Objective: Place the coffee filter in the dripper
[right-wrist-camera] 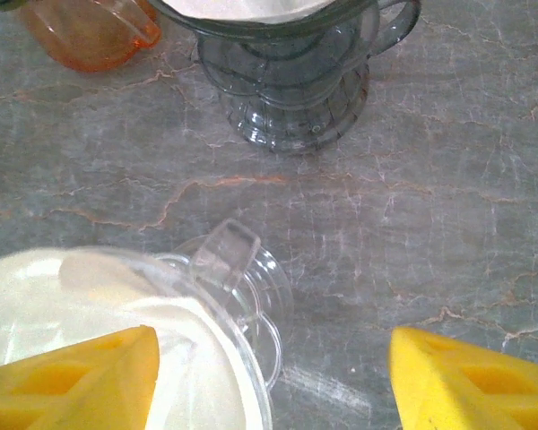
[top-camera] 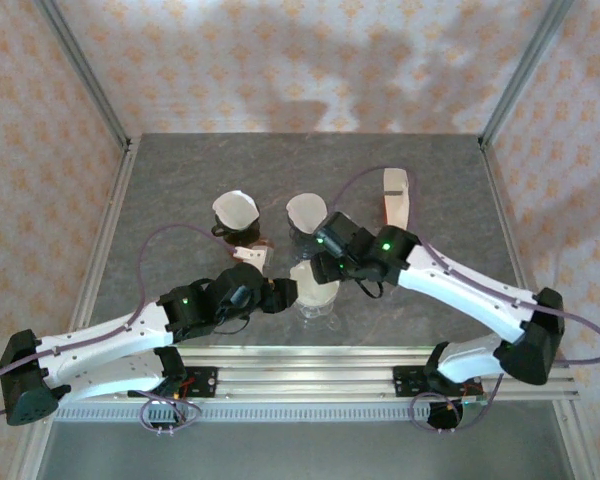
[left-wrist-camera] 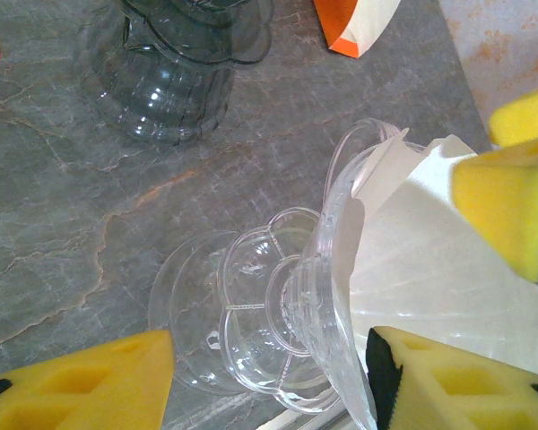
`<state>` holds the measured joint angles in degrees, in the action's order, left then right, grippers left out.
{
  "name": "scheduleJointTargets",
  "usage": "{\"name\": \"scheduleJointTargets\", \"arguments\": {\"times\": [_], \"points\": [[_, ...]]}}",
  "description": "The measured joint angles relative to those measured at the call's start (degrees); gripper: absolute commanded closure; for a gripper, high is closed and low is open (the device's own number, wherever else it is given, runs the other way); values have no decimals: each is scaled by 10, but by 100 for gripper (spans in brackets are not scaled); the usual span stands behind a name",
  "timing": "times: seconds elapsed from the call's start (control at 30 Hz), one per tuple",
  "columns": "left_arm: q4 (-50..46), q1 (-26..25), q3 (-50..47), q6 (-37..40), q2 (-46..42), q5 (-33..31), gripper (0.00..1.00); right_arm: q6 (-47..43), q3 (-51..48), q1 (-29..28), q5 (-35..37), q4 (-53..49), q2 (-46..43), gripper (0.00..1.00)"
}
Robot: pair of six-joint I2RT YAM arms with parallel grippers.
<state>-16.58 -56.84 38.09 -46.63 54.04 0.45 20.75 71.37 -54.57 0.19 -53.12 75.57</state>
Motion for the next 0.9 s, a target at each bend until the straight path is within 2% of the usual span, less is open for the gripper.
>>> {"name": "scheduleJointTargets", "arguments": {"times": [0.17,0.9], "points": [[0,0,0,0,0,0,40,4,-31,0,-2,-15,-41,32],[2,0,0,0,4,0,41,13,-43,-24,-17,-12,-30,33]]}}
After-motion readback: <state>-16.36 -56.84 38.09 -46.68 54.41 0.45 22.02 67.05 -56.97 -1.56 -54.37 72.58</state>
